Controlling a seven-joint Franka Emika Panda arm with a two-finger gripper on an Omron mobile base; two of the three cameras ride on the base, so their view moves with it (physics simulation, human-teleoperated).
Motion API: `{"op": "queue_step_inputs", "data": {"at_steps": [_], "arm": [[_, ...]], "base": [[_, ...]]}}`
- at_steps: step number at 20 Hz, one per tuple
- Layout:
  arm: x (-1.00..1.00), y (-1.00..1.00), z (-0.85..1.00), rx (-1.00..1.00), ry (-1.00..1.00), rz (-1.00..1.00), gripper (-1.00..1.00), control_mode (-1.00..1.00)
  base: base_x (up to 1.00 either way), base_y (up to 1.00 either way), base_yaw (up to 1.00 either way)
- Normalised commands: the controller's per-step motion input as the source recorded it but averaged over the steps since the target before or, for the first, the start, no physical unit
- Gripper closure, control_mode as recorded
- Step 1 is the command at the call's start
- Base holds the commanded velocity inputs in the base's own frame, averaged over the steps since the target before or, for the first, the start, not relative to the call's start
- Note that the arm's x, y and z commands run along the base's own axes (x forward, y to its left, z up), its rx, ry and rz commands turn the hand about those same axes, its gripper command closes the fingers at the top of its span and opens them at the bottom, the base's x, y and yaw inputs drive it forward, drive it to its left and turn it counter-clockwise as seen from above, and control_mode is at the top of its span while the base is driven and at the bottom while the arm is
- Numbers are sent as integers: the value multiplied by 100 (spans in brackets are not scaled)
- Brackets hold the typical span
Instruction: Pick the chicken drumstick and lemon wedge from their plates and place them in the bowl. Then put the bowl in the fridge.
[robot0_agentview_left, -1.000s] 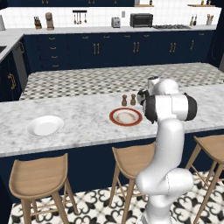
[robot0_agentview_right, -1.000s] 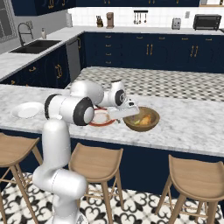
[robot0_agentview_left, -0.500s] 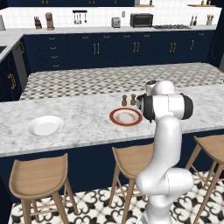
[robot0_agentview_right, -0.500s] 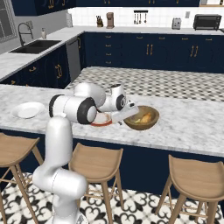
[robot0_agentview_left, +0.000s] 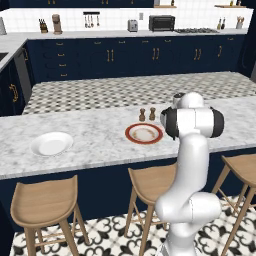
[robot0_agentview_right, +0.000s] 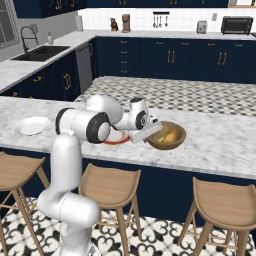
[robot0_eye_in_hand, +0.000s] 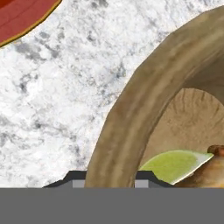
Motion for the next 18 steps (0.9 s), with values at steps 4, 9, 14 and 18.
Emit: {"op": "queue_step_inputs", "data": {"at_steps": [4, 9, 14, 18], "arm": [[-61, 6, 18, 3, -6, 6, 100, -100], [-100, 79, 76, 4, -1, 10, 100, -100], [-100, 100, 78, -1, 0, 16, 100, -100], [-100, 100, 44, -4, 0, 20, 100, -100]], "base": [[0, 0, 0], [0, 0, 0], [0, 0, 0], [0, 0, 0]]}}
